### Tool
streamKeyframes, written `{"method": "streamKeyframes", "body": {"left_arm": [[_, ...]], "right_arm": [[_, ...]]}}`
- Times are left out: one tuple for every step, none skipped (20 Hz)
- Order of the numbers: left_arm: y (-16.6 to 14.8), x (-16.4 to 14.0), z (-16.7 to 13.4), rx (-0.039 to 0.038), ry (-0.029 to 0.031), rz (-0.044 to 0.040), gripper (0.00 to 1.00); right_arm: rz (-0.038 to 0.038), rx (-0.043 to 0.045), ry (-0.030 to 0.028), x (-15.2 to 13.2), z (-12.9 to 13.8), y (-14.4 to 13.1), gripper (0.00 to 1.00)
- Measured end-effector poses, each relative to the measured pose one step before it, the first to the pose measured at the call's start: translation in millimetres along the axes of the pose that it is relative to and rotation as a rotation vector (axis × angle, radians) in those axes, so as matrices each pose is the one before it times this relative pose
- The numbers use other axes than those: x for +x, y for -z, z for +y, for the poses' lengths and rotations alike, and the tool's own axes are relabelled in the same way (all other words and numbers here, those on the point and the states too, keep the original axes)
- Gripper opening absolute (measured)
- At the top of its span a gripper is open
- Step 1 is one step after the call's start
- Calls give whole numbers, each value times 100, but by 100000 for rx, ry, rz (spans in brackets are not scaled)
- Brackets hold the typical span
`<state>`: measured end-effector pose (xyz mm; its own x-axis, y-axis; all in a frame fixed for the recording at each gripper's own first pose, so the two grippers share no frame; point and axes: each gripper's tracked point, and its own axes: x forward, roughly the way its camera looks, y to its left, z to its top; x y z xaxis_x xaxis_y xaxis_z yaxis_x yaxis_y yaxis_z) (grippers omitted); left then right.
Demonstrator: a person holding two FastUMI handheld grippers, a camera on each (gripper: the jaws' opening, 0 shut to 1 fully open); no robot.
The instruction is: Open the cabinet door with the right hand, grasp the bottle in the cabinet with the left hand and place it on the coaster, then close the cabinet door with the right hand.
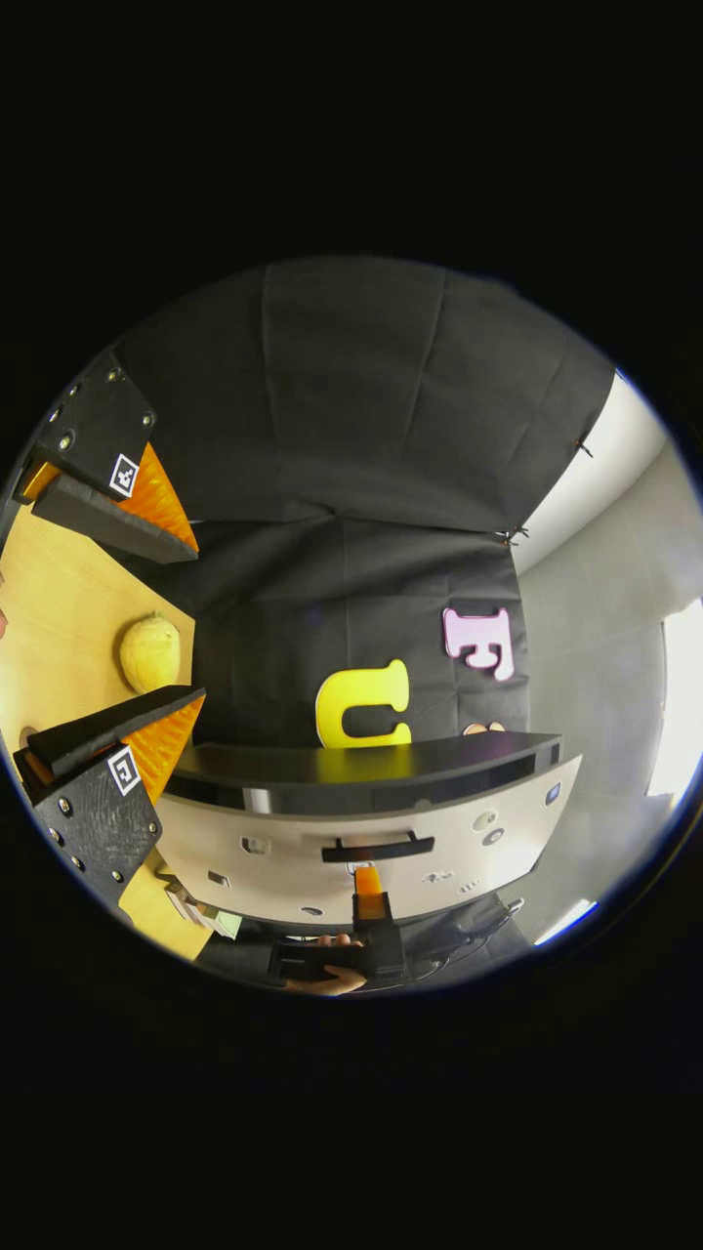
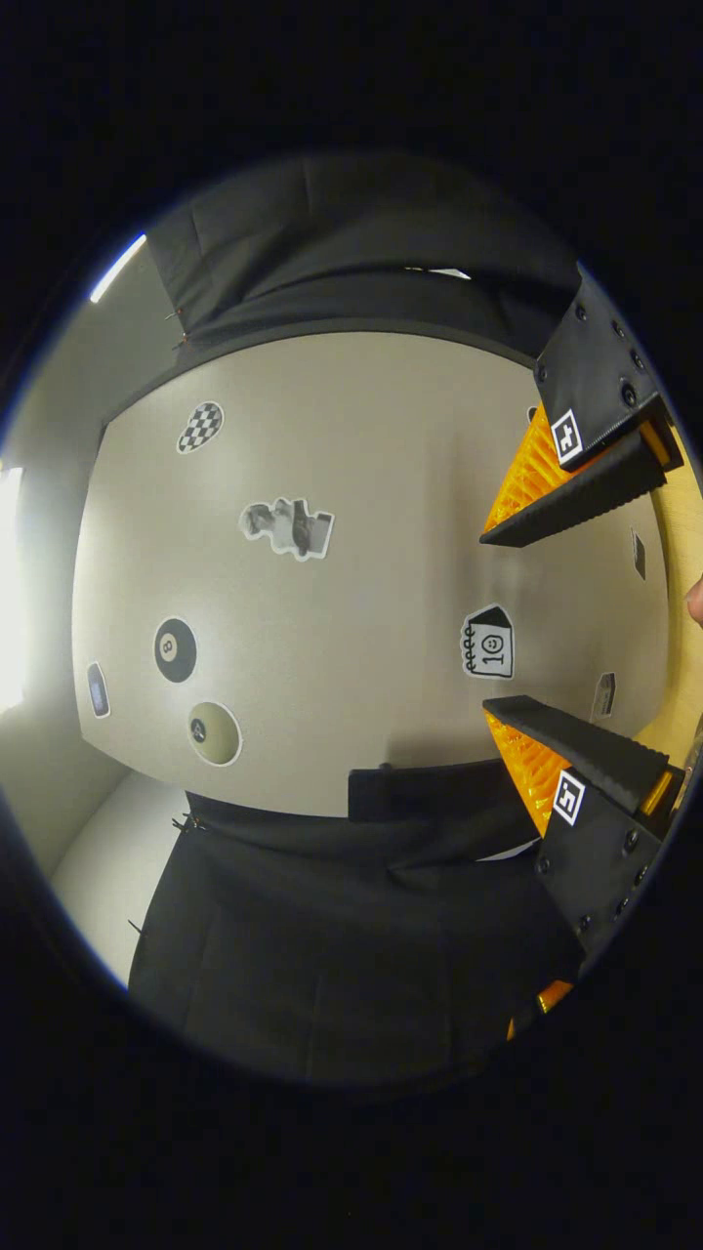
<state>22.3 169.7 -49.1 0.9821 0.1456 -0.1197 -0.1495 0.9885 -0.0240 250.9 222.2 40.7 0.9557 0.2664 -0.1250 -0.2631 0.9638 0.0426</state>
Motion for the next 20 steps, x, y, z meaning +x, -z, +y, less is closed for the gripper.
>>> {"method": "streamKeyframes", "body": {"left_arm": [[-459, 173, -884, 305, 921, -682, 74], [-569, 158, -867, 347, 957, -391, 74], [-344, 79, -985, 284, 1172, -89, 74], [-582, -32, -1237, 218, 1559, -420, 74], [-953, 13, -1309, 374, 1238, -984, 74], [-543, -323, -1060, 785, 338, -1002, 74], [-659, -574, -1034, 1292, -365, -913, 74], [-678, -499, -1108, 1319, -638, -998, 74], [-665, -316, -1381, 965, -80, -1069, 74], [-501, -301, -1505, 599, 245, -552, 72], [-234, -207, -1448, 416, 416, 54, 74], [-288, -315, -1354, 202, 274, -111, 72], [-369, -485, -1331, -109, 235, -270, 72], [-311, -474, -1321, -37, 134, -118, 72], [-158, -357, -1090, -75, -142, -96, 72], [-298, -362, -1087, -326, 213, -366, 72], [-254, -604, -956, -706, 677, -160, 72], [-257, -436, -1097, -919, 1390, -76, 74], [-82, -473, -1064, -607, 2033, 113, 74], [-91, -368, -887, 204, 1731, 52, 74]], "right_arm": [[-323, 20, 311, -567, -395, 8, 98], [-360, -150, 550, -675, -521, -78, 98], [-326, -376, 501, -928, -726, 35, 98], [-573, -432, 373, -961, -643, -108, 98], [-1184, -213, 398, -765, -658, -108, 98], [-994, -86, 596, -620, -751, -52, 93], [-621, 101, 838, -940, -934, 4, 98], [-336, -64, 590, -732, -839, 148, 98], [-110, -410, 715, -824, -1045, 187, 98], [-123, -572, 685, -671, -1021, 221, 98], [104, -1004, 713, -800, -1075, 285, 98], [391, -1298, 698, -811, -1119, 358, 93], [318, -1156, 678, -959, -1170, 441, 93], [178, -951, 395, -895, -997, 449, 98], [209, -603, 616, -1073, -1035, 566, 93], [266, -548, 246, -926, -898, 537, 98], [109, -610, 621, -946, -916, 511, 98], [330, -540, 733, -825, -762, 451, 98], [758, -225, 388, -626, -742, 533, 98], [559, 274, 820, -650, -544, 423, 98]]}}
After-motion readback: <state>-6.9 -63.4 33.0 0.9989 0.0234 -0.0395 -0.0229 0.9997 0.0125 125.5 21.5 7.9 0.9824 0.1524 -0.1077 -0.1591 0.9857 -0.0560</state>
